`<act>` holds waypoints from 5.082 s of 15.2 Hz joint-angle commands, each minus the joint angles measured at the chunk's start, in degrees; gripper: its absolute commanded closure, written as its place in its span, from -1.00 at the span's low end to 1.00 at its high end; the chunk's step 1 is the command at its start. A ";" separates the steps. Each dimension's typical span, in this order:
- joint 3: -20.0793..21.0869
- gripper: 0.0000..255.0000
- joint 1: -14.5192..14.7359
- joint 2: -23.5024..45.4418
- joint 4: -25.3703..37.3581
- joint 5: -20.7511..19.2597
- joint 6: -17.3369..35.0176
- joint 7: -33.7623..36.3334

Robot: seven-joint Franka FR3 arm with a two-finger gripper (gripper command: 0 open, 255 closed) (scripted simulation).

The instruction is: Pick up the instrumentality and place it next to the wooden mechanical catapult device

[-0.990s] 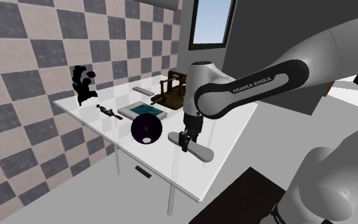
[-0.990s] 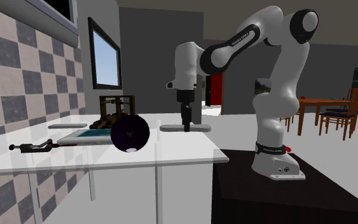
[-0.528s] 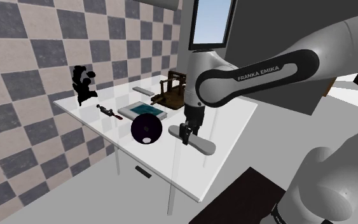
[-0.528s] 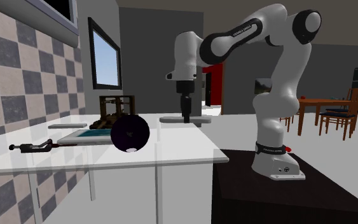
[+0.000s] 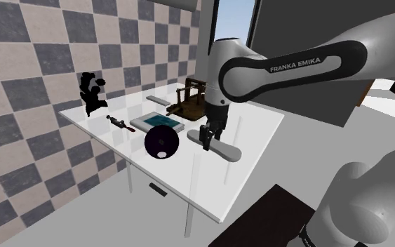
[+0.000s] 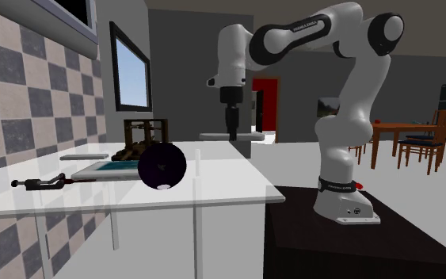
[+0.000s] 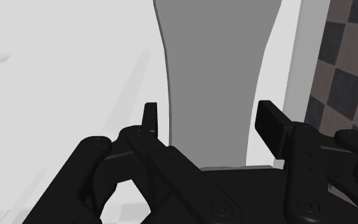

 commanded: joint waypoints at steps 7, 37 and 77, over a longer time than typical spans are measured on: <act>-0.51 1.00 -0.16 -0.97 5.49 -0.17 -6.46 -0.27; -13.63 1.00 -7.47 8.38 25.46 -5.47 -17.06 -18.56; -25.99 1.00 -19.81 39.31 47.27 -0.94 -7.90 -43.57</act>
